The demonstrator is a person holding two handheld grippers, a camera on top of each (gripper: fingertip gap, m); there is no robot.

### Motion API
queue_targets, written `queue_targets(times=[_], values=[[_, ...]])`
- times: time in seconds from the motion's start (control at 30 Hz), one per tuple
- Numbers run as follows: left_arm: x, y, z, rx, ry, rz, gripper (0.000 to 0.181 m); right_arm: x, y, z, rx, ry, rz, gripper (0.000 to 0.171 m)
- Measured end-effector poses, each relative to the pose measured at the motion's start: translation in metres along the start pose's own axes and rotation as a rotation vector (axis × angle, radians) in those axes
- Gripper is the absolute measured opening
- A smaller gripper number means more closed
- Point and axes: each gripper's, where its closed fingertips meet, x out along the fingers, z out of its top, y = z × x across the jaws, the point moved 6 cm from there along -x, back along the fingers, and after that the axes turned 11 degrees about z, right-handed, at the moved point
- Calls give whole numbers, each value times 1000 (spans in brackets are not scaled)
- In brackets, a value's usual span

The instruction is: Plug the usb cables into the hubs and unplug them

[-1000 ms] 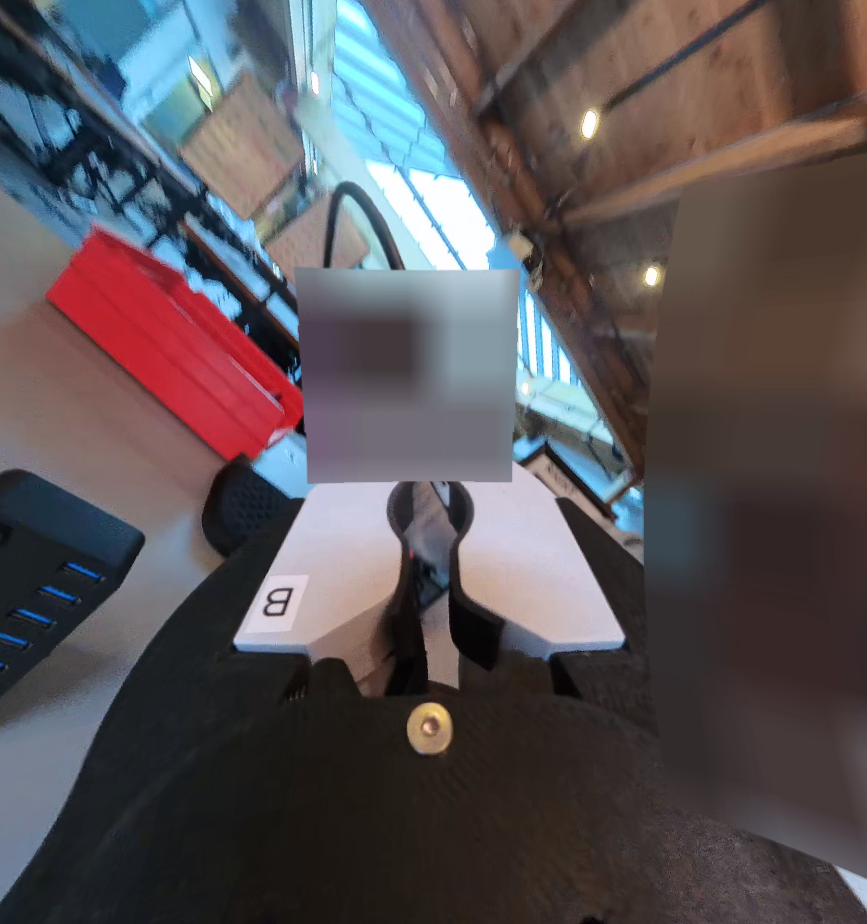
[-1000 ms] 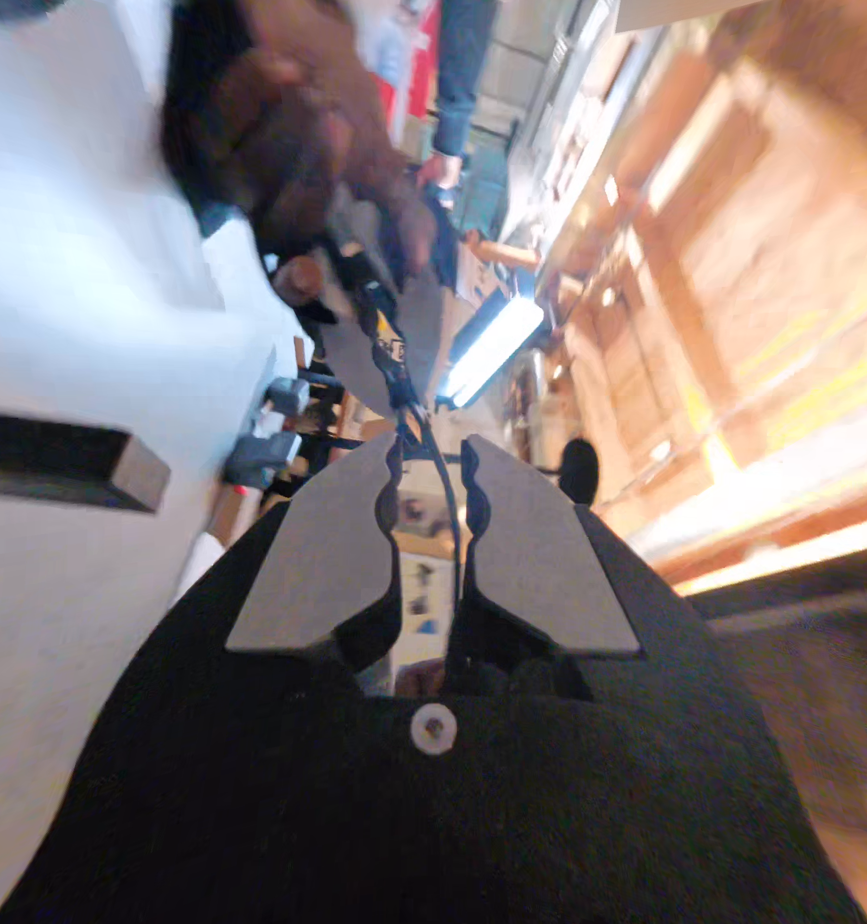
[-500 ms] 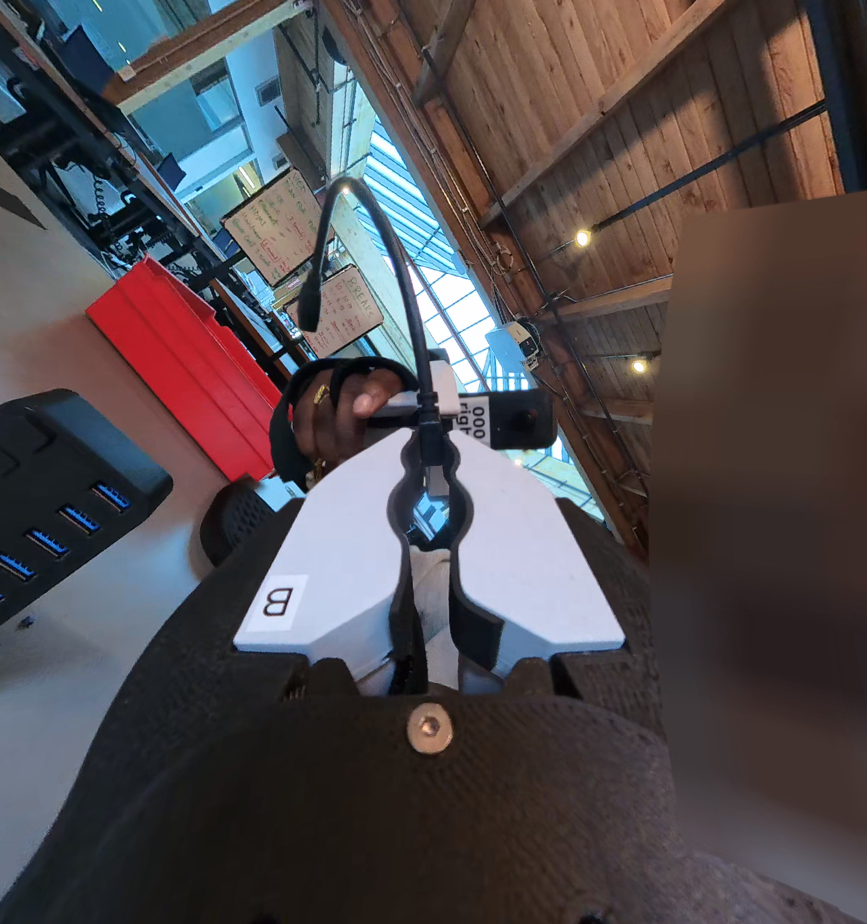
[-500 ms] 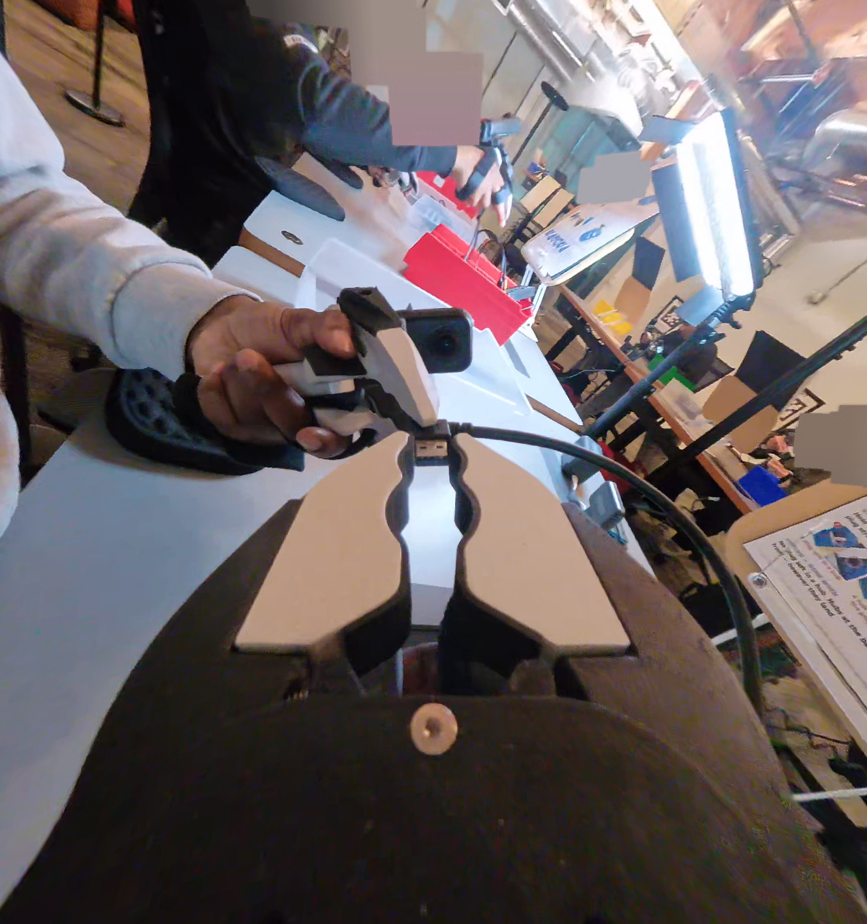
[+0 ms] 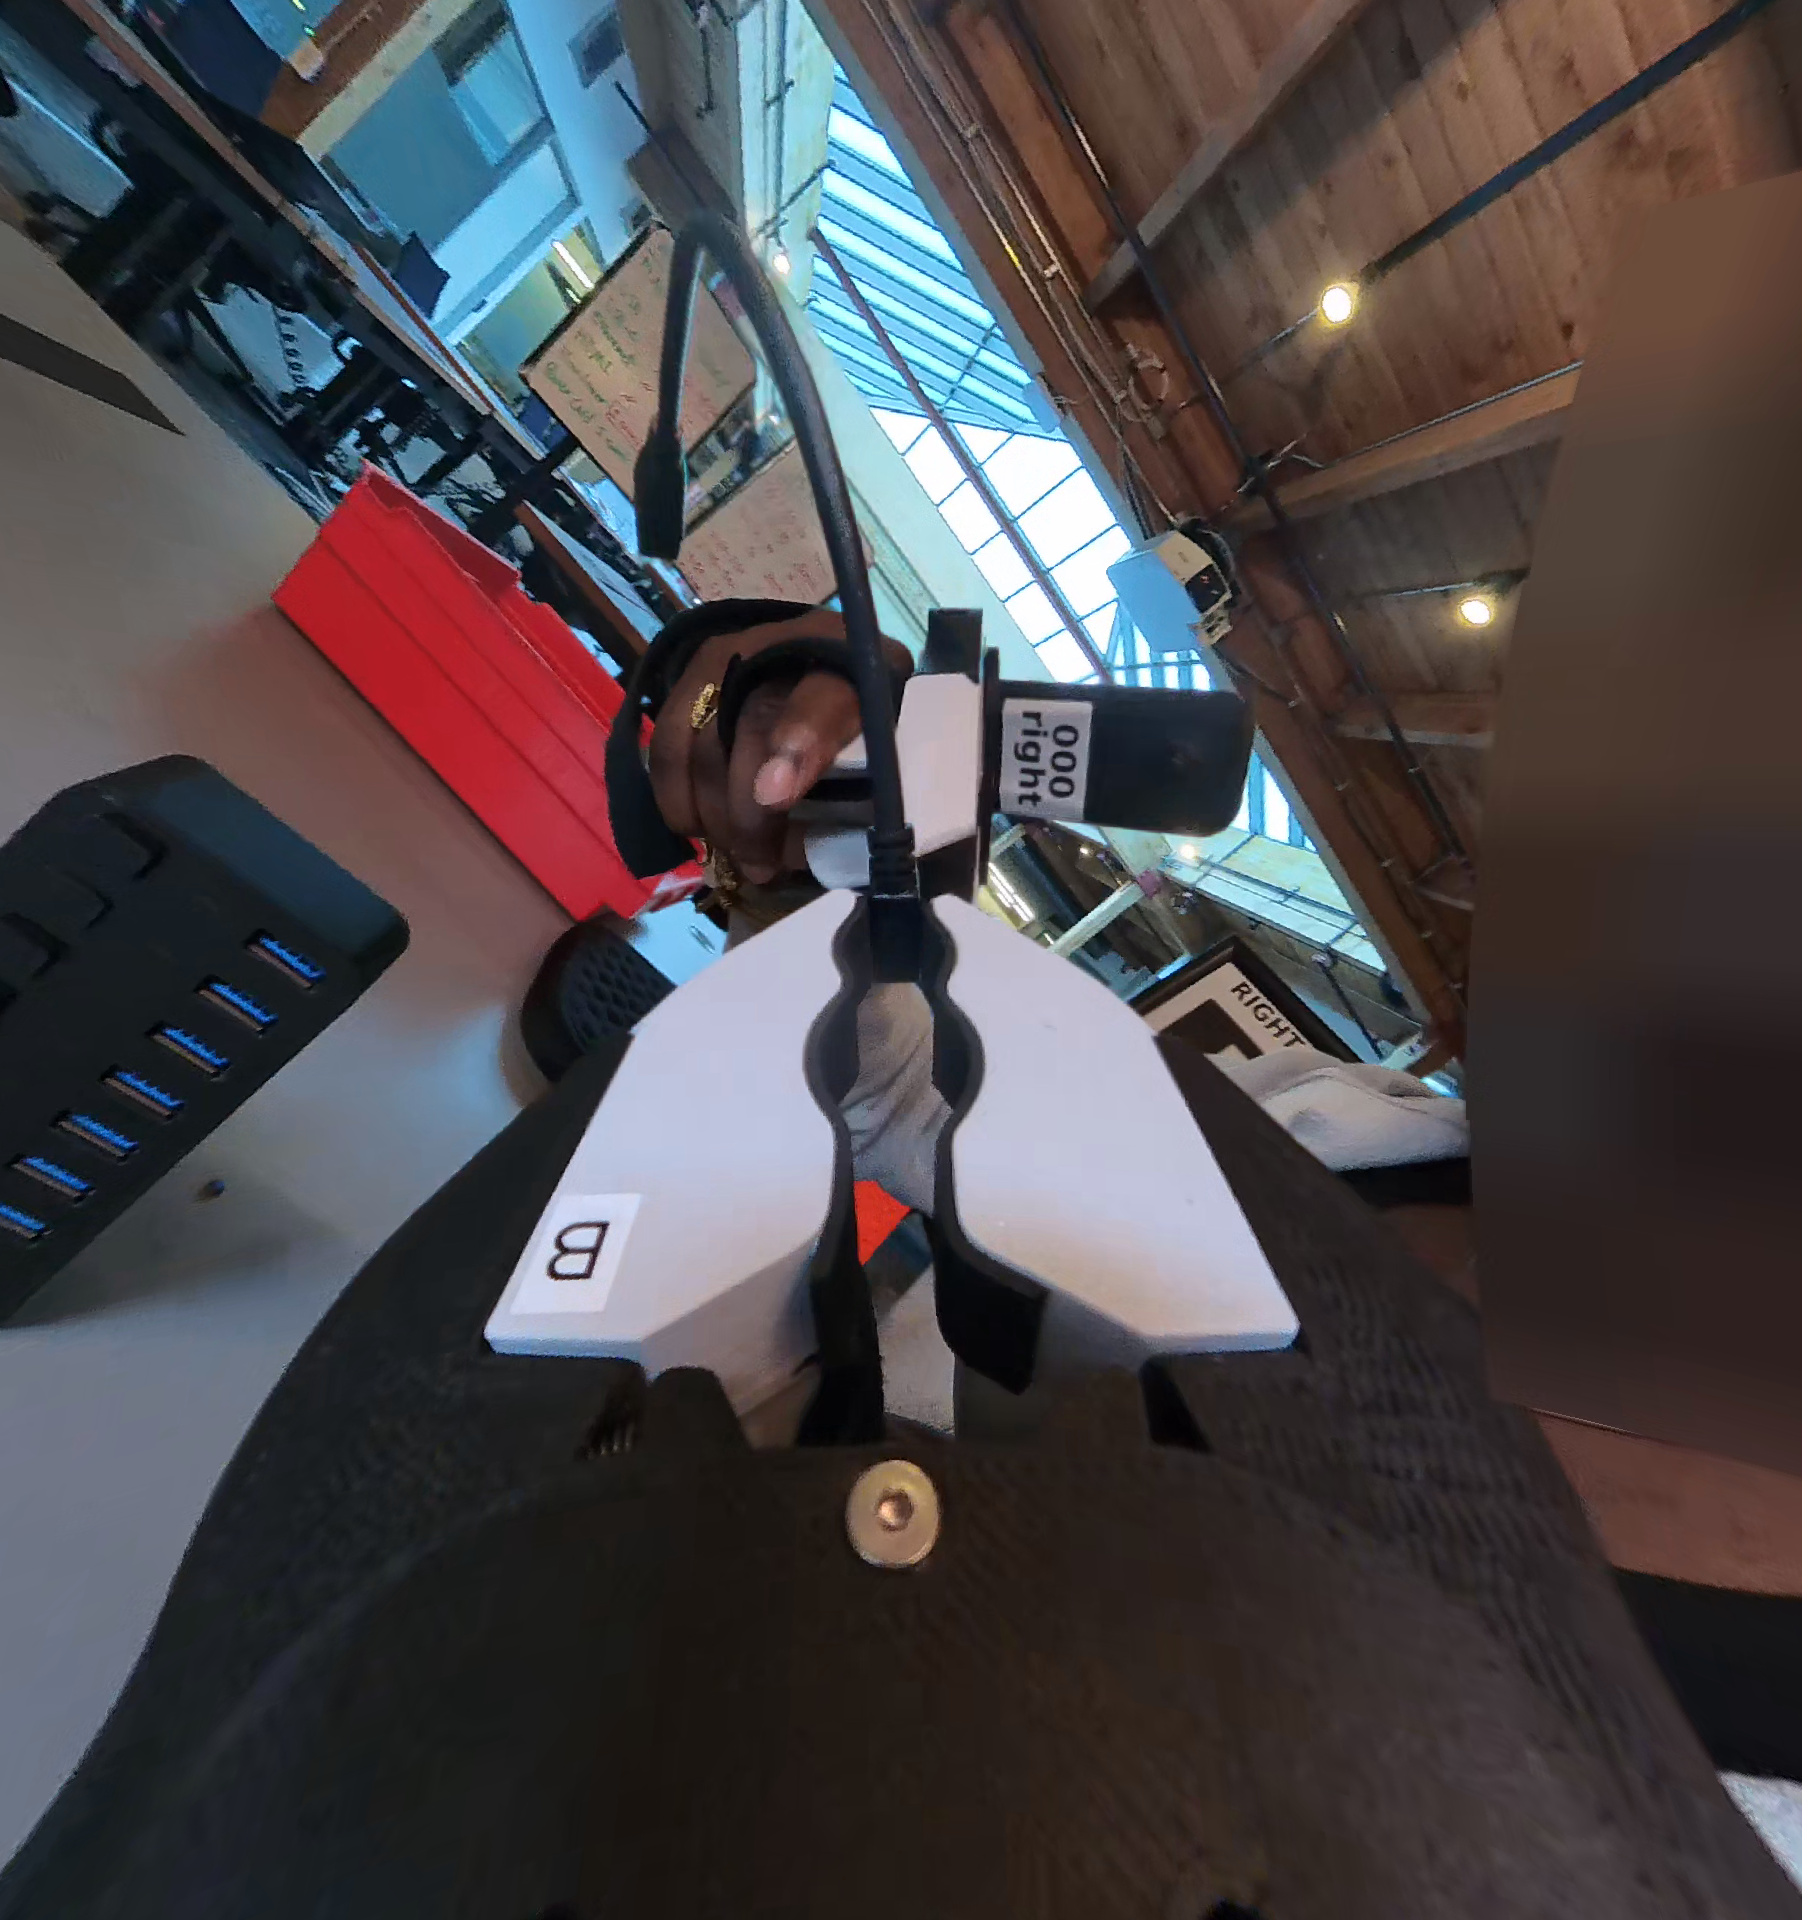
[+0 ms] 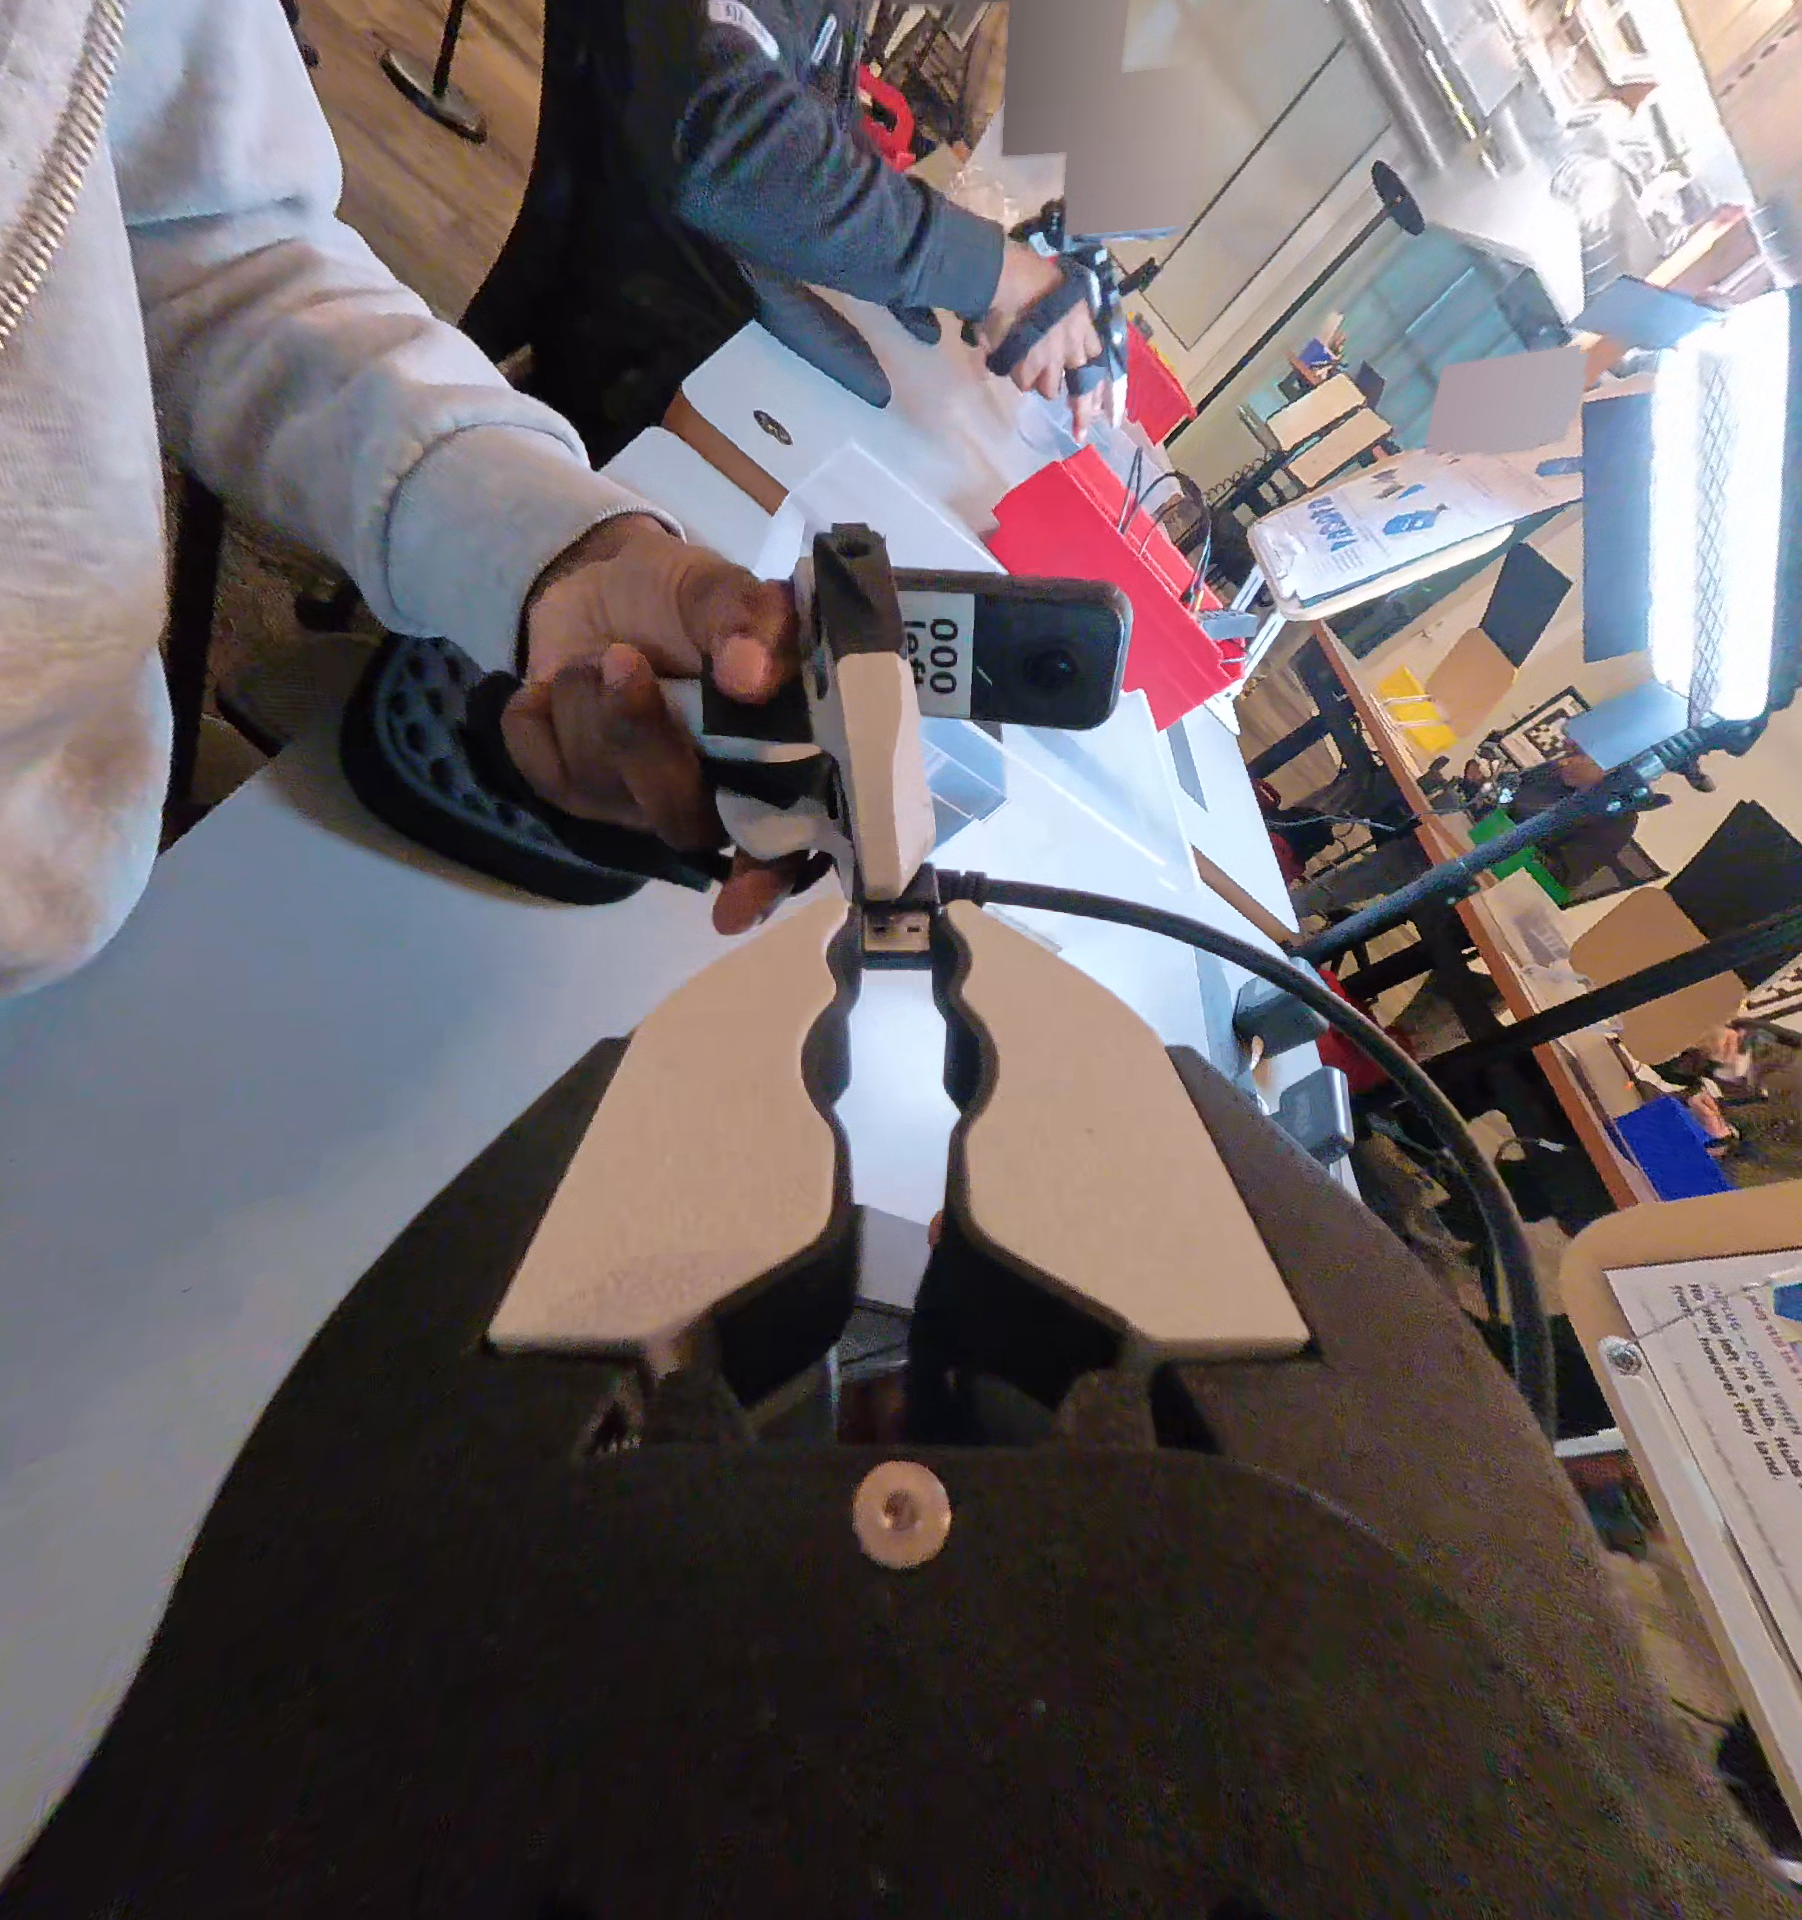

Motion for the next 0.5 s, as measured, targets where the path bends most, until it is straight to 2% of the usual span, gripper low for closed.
queue_targets(times=[0.23, 0.33, 0.43, 0.5], values=[[-9, 4, -2, 44, -60, 24, 8, 8, 0, -5, 53, -43, -23, 13], [-24, 12, 13, 97, -178, 78, 9, 0, -5, -22, 245, -89, -65, 44], [-44, 29, 22, 56, -261, 76, 8, -7, 0, -68, 546, -109, -7, 77], [-49, 40, 20, 30, -279, 84, 8, -2, 6, -98, 669, -81, 48, 88]])
